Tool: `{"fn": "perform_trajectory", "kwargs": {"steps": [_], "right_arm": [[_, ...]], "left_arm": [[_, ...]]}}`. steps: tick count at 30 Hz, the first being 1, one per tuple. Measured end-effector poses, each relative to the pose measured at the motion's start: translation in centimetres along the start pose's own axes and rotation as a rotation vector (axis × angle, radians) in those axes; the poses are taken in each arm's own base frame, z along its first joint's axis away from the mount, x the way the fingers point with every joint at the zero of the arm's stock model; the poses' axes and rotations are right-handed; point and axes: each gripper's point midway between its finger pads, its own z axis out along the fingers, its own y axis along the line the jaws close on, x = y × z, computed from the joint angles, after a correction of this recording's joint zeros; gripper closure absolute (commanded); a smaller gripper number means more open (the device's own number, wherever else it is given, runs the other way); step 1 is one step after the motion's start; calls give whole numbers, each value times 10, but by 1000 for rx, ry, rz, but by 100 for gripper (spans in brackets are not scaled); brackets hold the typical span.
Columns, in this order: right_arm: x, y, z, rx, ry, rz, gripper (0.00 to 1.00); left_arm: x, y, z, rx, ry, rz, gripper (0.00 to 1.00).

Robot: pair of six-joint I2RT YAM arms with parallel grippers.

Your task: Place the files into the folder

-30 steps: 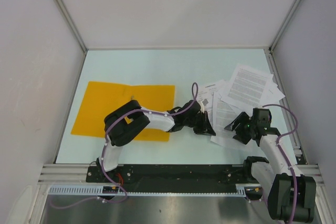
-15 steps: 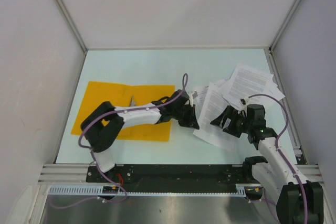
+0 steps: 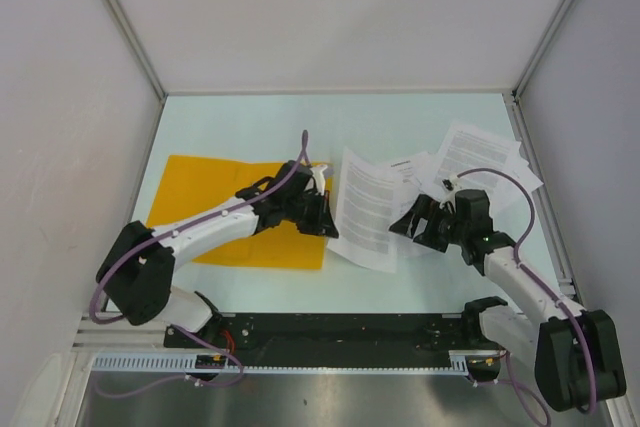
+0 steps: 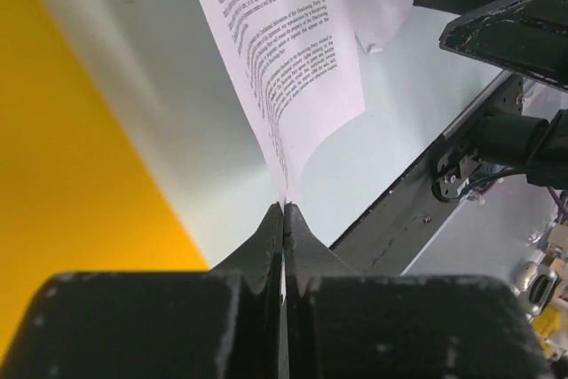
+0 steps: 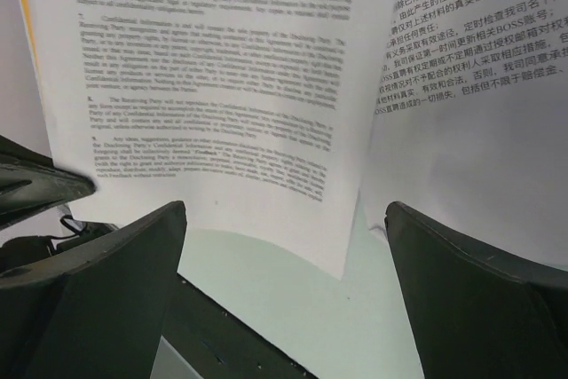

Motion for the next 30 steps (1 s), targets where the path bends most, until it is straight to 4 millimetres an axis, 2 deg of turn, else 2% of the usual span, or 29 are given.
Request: {"fn": "perform_trajectory", "kwargs": {"steps": [4, 8, 11, 15, 18, 23, 26, 30], "right_arm": [[7, 3, 12, -2, 38, 25, 0], [18, 19, 23, -43, 75, 13, 0], [24, 34, 32, -69, 101, -6, 0], [19, 54, 52, -102, 110, -40, 0], [17, 53, 64, -102, 116, -34, 1], [23, 41, 81, -70, 149, -9, 0], [18, 44, 88, -79, 150, -10, 0], [12, 51, 99, -109, 148, -15, 0]], "left_arm": [[-12, 21, -22, -15, -45, -53, 100], [-19, 36, -40, -2, -85, -92, 100], [-15, 50, -47, 7, -80, -135, 100], [-2, 70, -51, 10, -52, -197, 100], [6, 84, -57, 4, -42, -235, 100], [7, 109, -71, -42, -65, -281, 100], [7, 121, -76, -67, -72, -313, 100], [15, 133, -72, -93, -36, -343, 100]]}}
